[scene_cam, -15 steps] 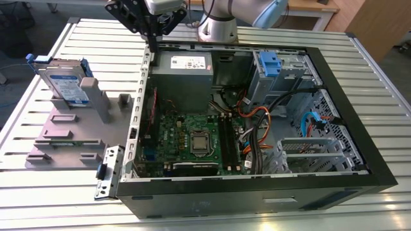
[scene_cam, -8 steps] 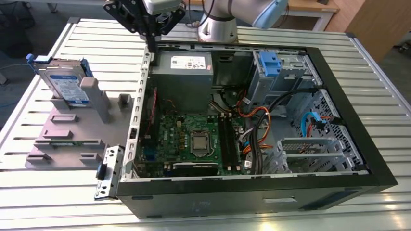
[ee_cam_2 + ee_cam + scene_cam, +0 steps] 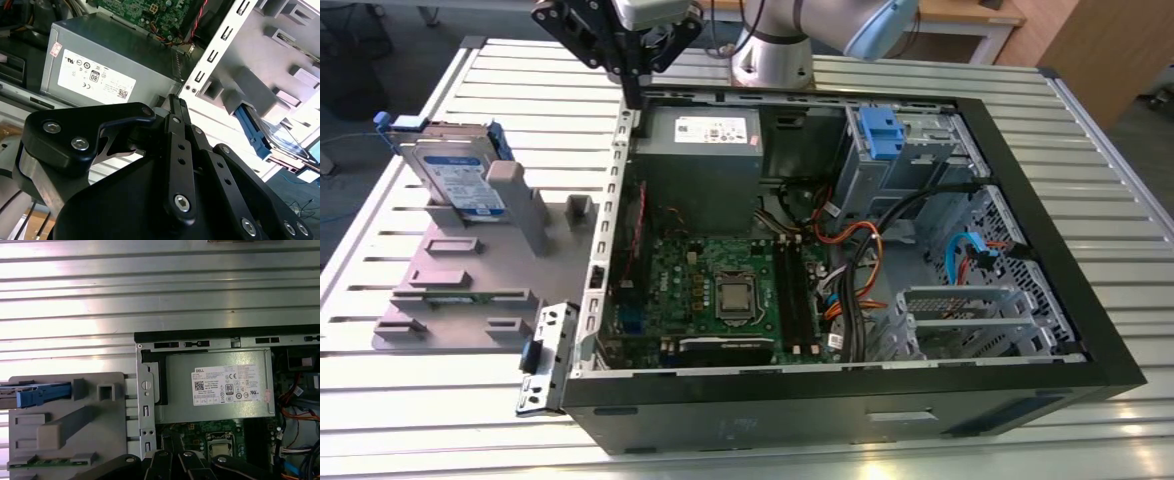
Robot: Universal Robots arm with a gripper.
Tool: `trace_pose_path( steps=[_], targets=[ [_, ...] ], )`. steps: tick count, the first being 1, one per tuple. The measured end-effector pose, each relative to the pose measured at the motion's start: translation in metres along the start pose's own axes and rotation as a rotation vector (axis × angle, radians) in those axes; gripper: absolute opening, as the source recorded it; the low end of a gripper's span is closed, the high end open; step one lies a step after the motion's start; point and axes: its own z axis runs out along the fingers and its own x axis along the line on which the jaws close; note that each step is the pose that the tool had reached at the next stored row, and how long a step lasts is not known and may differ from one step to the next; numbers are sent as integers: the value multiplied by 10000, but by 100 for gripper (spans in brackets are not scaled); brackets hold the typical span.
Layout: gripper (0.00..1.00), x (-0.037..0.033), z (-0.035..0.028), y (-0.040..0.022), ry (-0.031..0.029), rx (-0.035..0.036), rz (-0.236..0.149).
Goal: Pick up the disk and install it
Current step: 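Reach for the disk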
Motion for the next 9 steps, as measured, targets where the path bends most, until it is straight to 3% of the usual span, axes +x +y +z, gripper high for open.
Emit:
trace_pose_path(
  steps=[9],
  targets=[
    [11,23,-1,-2,0,1,0]
  ],
)
